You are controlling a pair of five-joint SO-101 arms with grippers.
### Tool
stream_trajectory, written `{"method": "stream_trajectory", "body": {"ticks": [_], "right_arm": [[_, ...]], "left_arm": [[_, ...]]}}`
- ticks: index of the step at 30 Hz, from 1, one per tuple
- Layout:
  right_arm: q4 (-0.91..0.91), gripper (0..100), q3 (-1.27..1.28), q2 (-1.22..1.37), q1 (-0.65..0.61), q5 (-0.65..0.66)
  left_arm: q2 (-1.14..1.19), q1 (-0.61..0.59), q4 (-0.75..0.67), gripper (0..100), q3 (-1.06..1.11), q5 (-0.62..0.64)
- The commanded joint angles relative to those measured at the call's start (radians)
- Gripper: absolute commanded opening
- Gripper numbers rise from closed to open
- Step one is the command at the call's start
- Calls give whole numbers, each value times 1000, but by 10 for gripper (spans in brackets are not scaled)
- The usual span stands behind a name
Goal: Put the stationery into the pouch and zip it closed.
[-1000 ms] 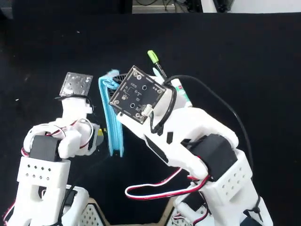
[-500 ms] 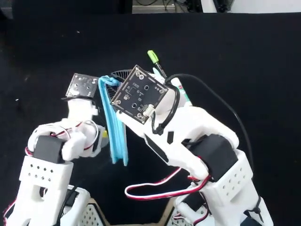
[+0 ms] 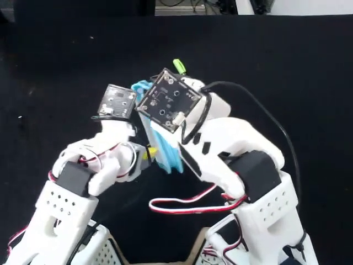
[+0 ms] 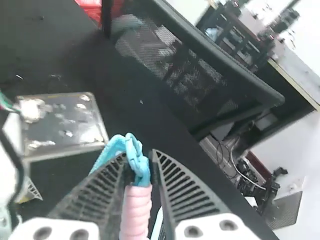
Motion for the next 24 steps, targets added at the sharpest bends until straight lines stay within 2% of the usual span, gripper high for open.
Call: {"method": "stream_trajectory", "body": {"ticks": [1, 6, 13, 20, 24], "right_arm": [[-17, 11, -13, -2, 25, 11], [-20, 11, 71, -2, 23, 8], [-9, 11, 96, -10, -12, 6], [49, 11, 101, -97, -141, 5], [78, 11, 120, -157, -157, 5]], "left_arm": [[-11, 21, -57, 253, 8, 14], [-12, 1, -51, 253, 42, 6], [-12, -160, -49, 253, 77, -6], [-12, -214, 86, 253, 68, -112], [-12, -286, 137, 252, 61, -143]]}}
